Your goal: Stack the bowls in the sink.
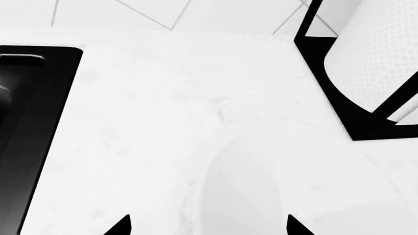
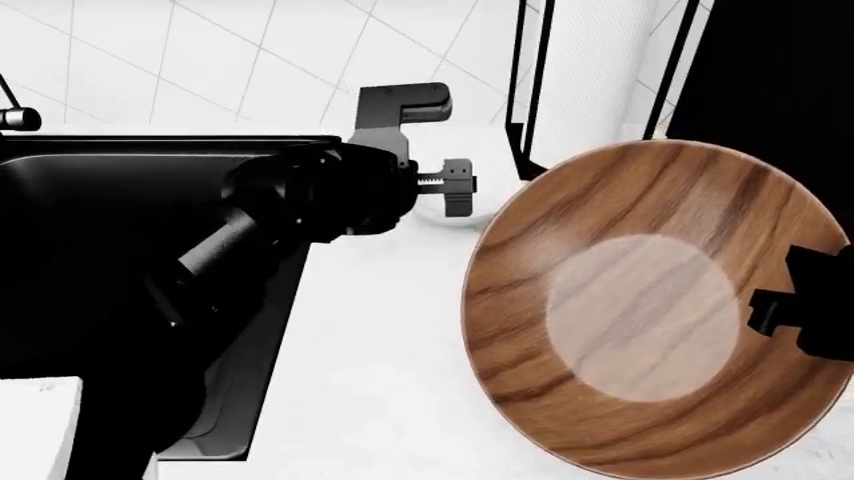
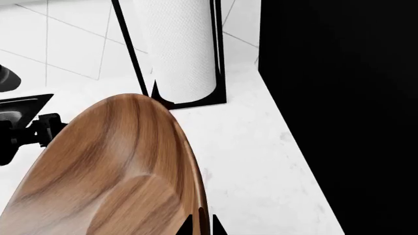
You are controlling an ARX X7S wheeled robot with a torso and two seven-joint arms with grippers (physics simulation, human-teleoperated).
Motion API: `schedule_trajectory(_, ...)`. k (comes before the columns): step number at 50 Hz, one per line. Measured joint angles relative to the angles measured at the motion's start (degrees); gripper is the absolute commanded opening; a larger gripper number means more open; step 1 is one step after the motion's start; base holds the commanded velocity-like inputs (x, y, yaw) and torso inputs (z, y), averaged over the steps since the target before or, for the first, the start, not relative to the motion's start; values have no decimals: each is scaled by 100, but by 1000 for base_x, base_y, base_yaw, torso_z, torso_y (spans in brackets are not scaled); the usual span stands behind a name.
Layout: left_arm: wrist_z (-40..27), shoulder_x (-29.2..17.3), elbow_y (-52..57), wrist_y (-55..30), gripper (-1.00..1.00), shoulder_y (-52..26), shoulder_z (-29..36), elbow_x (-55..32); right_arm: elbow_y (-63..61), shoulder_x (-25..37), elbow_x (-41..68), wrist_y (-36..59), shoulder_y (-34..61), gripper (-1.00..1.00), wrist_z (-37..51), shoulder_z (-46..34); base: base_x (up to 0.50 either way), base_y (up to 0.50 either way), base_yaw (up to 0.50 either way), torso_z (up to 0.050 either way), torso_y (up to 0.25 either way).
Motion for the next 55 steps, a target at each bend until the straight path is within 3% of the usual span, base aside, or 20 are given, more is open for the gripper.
schedule_trajectory(26, -23, -1, 174, 208, 100, -7, 566, -657, -14, 0, -154, -123, -169, -100, -54, -47, 0, 0, 0, 0, 0)
schedule_trajectory(27, -27, -1, 179, 212, -100, -6, 571, -667, -14, 0, -160, -128, -175, -100, -54, -48, 0, 0, 0, 0, 0)
schedule_trajectory(55, -324, -43, -21, 808, -100, -35, 418, -1366, -17, 0, -251, -253, -303, -100, -40, -50, 0, 0, 0, 0, 0)
